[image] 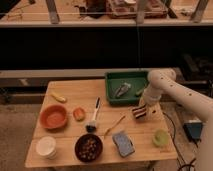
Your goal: Wipe table surface with eraser
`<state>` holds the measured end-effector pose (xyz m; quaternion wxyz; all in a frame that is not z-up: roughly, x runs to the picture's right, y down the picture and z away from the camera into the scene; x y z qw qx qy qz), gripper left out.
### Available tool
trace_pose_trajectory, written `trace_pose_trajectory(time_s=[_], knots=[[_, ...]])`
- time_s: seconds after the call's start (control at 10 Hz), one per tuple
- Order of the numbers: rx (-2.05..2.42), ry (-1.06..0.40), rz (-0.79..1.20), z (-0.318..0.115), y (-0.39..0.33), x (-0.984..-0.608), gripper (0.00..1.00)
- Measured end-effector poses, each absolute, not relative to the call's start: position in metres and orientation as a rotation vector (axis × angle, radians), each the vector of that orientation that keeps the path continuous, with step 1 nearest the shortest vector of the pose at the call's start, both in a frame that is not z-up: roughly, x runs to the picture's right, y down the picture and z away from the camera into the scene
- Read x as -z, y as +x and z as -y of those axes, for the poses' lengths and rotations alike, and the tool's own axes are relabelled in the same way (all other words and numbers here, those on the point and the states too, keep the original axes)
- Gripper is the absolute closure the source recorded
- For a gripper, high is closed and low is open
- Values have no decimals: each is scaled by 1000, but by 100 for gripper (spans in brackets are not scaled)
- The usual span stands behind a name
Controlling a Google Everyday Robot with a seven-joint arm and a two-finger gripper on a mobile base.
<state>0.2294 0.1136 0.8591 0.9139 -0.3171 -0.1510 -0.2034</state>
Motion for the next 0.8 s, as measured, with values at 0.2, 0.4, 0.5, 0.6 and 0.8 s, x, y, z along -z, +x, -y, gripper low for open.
trace_pose_trajectory(time_s=[0.2,0.4,0.5,0.6,0.8], knots=[[452,-651,356,-118,203,-860,100],[480,-652,408,-130,186,-851,100],[489,-661,425,-140,186,-842,100],[496,-668,443,-153,187,-832,100],[502,-677,461,-166,191,-819,100]])
